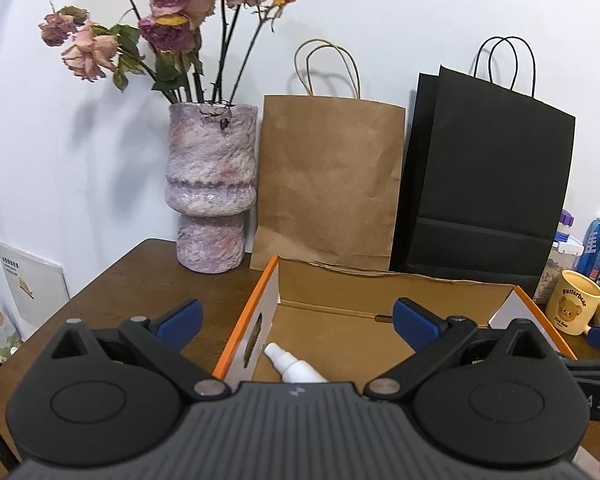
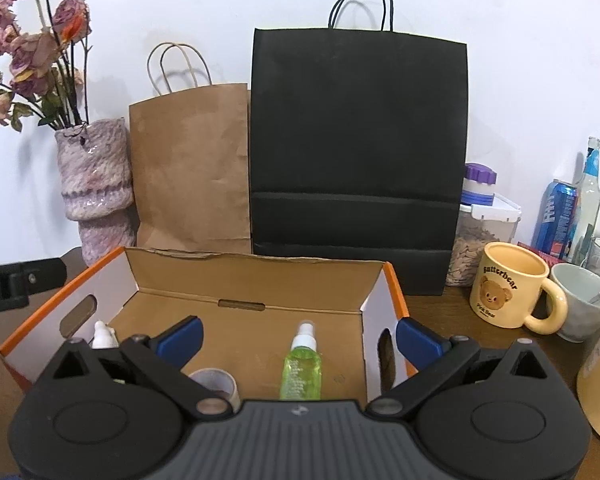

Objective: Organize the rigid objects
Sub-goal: 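Withdraw both grippers from the box toward the loose items on the table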

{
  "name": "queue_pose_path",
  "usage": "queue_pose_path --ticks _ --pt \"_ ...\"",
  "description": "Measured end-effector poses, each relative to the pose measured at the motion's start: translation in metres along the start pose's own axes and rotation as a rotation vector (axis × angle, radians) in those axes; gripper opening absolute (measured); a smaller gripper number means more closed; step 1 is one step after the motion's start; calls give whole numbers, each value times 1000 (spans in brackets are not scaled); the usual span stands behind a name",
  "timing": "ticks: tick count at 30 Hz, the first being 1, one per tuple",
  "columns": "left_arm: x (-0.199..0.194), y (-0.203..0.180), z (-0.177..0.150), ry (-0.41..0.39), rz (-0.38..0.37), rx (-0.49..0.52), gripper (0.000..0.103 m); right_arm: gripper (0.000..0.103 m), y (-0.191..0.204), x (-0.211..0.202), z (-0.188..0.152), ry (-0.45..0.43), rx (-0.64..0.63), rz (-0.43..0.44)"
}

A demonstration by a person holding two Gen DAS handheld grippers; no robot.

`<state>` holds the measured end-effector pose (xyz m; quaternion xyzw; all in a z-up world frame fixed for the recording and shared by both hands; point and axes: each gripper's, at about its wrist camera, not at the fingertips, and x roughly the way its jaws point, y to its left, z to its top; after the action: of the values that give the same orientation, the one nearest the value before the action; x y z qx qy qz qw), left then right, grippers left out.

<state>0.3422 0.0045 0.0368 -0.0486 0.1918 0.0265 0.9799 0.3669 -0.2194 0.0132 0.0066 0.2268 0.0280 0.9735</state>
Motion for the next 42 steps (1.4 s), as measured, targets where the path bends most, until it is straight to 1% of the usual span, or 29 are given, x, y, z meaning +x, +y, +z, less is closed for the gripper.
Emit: queue_pose_path --ticks 7,20,28,35,42 --pt "-25 6 -11 -3 8 -7 103 103 -8 -26 -13 -3 -25 -8" --pt "-73 9 -46 -12 0 19 103 103 -17 -80 -52 -37 -59 29" --pt "-98 11 -67 8 5 38 103 103 -32 -109 -80 -46 -36 25" --pt "-115 19 -83 44 17 37 103 103 -47 -127 -98 -19 -3 13" --pt "-129 28 -102 106 26 32 103 103 -58 -140 -117 22 7 0"
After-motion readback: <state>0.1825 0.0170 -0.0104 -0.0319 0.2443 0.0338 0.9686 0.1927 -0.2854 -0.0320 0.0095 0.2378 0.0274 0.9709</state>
